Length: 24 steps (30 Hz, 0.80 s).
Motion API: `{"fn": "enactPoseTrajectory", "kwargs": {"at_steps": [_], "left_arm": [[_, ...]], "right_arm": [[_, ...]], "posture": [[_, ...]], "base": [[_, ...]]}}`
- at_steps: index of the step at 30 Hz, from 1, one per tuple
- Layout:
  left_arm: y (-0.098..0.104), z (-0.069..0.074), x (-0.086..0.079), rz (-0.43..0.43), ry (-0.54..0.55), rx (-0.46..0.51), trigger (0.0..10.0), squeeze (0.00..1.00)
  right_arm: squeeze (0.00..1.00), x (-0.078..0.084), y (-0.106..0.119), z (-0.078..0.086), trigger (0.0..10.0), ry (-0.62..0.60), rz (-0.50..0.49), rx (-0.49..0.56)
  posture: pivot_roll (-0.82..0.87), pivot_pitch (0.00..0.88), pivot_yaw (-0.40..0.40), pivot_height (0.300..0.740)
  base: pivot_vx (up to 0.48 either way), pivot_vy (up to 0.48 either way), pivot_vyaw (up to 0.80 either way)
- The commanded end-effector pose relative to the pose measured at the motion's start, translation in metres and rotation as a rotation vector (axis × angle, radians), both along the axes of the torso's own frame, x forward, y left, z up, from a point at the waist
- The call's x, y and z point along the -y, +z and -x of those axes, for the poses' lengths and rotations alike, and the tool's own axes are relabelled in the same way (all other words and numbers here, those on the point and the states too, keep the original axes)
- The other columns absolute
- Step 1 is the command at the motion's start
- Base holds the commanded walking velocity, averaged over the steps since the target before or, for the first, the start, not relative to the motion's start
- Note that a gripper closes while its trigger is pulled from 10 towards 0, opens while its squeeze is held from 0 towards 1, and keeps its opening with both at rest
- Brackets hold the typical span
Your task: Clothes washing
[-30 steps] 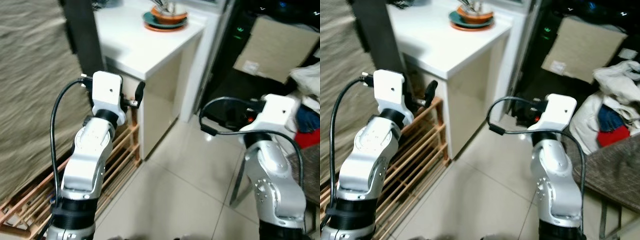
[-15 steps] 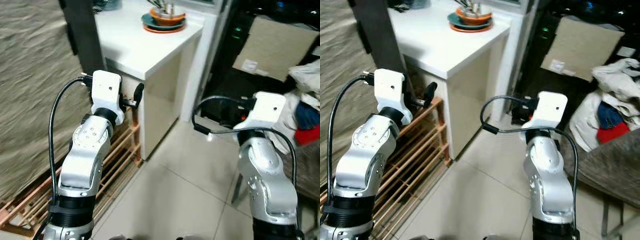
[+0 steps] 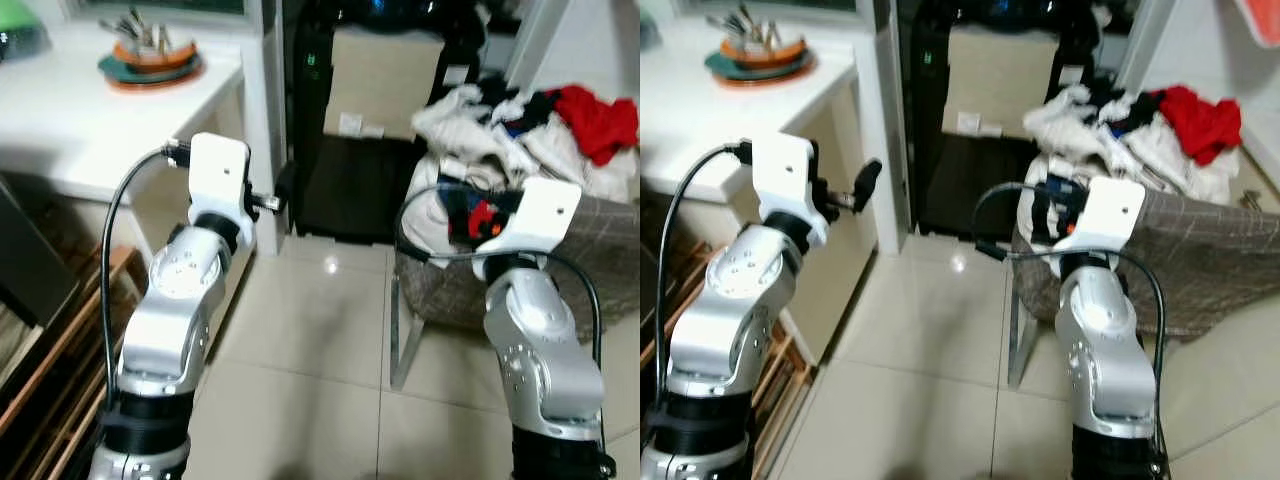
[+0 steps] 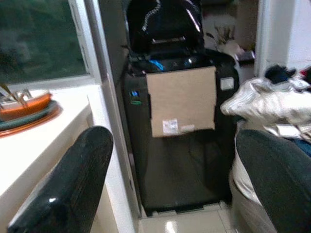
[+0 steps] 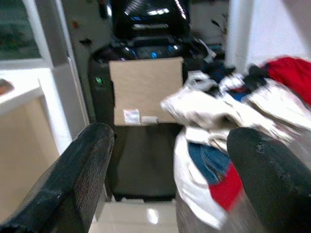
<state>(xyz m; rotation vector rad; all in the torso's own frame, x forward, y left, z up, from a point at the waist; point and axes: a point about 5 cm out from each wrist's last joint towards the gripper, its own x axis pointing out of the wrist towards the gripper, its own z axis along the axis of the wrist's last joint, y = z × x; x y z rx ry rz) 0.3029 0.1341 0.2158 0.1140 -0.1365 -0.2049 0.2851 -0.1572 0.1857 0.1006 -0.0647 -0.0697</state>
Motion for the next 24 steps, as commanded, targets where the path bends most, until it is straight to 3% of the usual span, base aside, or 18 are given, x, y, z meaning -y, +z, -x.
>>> {"fn": "enactPoseTrajectory", "kwargs": {"at_steps": [1,15,17,24], "left_arm": [[0.004,0.0,-0.007,-0.001,0.038,0.003,10.0,0.0],[-0.002,0.005,-0.018,-0.006,0.083,-0.019,10.0,0.0],[0.0,0.005,-0.019,-0.033,0.086,-0.01,10.0,0.0],[0.004,0.001,-0.02,-0.029,0.083,-0.007,10.0,0.0]], "right_arm": [[0.0,-0.009,0.002,-0.002,10.0,0.048,0.001,-0.001],[0.0,-0.016,-0.004,0.0,10.0,0.098,-0.009,-0.021],[0.0,-0.02,-0.006,-0.001,10.0,0.124,0.049,-0.039],[0.0,-0.026,-0.004,-0.001,10.0,0.132,0.03,-0.023]], "posture": [[-0.08,0.0,-0.029,0.74],[-0.06,0.0,-0.053,0.74],[-0.06,0.0,-0.054,0.74],[-0.07,0.0,-0.035,0.74]], "base": [[0.371,0.0,0.0],[0.362,0.0,0.0],[0.352,0.0,0.0],[0.348,0.0,0.8]]}}
